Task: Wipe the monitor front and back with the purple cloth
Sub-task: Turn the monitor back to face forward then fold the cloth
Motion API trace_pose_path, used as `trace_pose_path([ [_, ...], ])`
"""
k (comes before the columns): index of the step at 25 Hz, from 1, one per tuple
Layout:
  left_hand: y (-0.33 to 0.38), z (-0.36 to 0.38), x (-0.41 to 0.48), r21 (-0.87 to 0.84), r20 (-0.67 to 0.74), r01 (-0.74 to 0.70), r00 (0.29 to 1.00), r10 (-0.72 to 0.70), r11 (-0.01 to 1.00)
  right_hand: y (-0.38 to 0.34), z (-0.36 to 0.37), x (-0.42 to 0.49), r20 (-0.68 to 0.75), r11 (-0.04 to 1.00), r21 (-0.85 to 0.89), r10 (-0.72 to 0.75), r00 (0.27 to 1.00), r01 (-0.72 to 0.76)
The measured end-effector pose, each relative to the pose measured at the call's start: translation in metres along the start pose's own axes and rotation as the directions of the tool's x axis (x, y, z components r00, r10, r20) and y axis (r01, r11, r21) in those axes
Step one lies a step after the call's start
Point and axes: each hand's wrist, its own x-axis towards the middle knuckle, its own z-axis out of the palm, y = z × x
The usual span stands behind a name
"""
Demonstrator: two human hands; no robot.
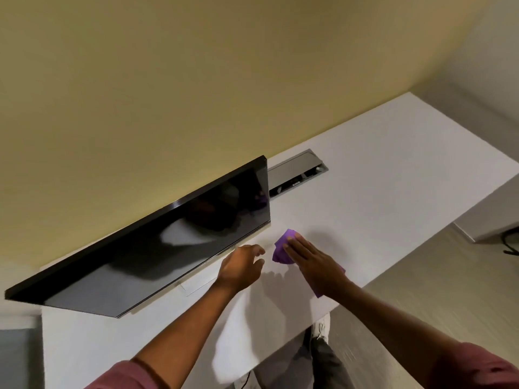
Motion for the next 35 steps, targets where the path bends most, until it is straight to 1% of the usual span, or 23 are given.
trace_pose_path([
  [3,0.048,0.014,0.038,0.005,0.036,-0.008,0.999,0.008,1.0,0.063,-0.026,-0.008,-0.033,0.997,-0.021,0.073,0.997,-0.073],
  [8,0.115,0.038,0.095,-0.035,0.067,-0.01,0.998,0.012,0.999,0.165,-0.054,-0.011,-0.106,0.994,-0.025,0.1,0.989,-0.104],
  [12,0.152,0.056,0.139,-0.049,0.07,-0.025,0.997,0.028,0.998,0.236,-0.053,0.0,-0.094,0.99,0.034,0.142,0.985,-0.139],
  [16,0.172,0.078,0.176,-0.032,0.104,0.027,0.994,-0.024,0.999,0.29,-0.033,0.011,-0.133,0.981,0.076,0.187,0.973,-0.178],
  [18,0.176,0.087,0.194,-0.011,0.103,0.056,0.993,-0.055,0.998,0.308,-0.019,0.017,-0.123,0.974,0.112,0.212,0.97,-0.198],
  [20,0.176,0.095,0.208,-0.006,0.104,0.082,0.991,-0.081,0.997,0.319,-0.003,0.022,-0.077,0.962,0.14,0.249,0.965,-0.237],
  [23,0.176,0.106,0.22,0.001,0.109,0.103,0.989,-0.103,0.995,0.329,0.02,0.021,-0.031,0.964,0.144,0.229,0.973,-0.222],
  [29,0.174,0.116,0.232,0.005,0.124,0.13,0.984,-0.13,0.991,0.332,0.033,0.011,-0.021,0.979,0.045,0.198,0.98,-0.197],
  [35,0.172,0.118,0.236,0.013,0.105,0.163,0.981,-0.163,0.987,0.331,0.033,0.014,0.008,0.983,0.02,0.184,0.983,-0.184],
])
